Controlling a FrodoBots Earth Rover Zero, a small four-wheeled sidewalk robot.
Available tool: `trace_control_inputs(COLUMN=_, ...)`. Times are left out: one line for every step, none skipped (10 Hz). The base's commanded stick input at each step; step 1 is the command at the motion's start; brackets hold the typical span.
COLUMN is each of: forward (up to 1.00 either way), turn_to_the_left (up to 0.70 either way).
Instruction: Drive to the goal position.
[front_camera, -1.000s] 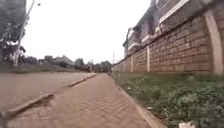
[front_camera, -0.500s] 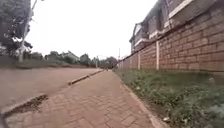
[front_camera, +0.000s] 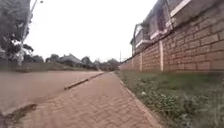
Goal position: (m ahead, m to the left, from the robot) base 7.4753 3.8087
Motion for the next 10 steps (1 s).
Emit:
trace_control_inputs(forward=0.7, turn_to_the_left=0.32)
trace_control_inputs(forward=0.7, turn_to_the_left=0.17)
trace_control_inputs(forward=0.7, turn_to_the_left=0.03)
trace_control_inputs(forward=0.7, turn_to_the_left=0.0)
trace_control_inputs(forward=0.7, turn_to_the_left=0.0)
trace_control_inputs(forward=0.7, turn_to_the_left=0.0)
trace_control_inputs(forward=0.7, turn_to_the_left=0.0)
trace_control_inputs(forward=0.7, turn_to_the_left=0.0)
trace_control_inputs(forward=0.7, turn_to_the_left=0.0)
trace_control_inputs(forward=0.7, turn_to_the_left=-0.07)
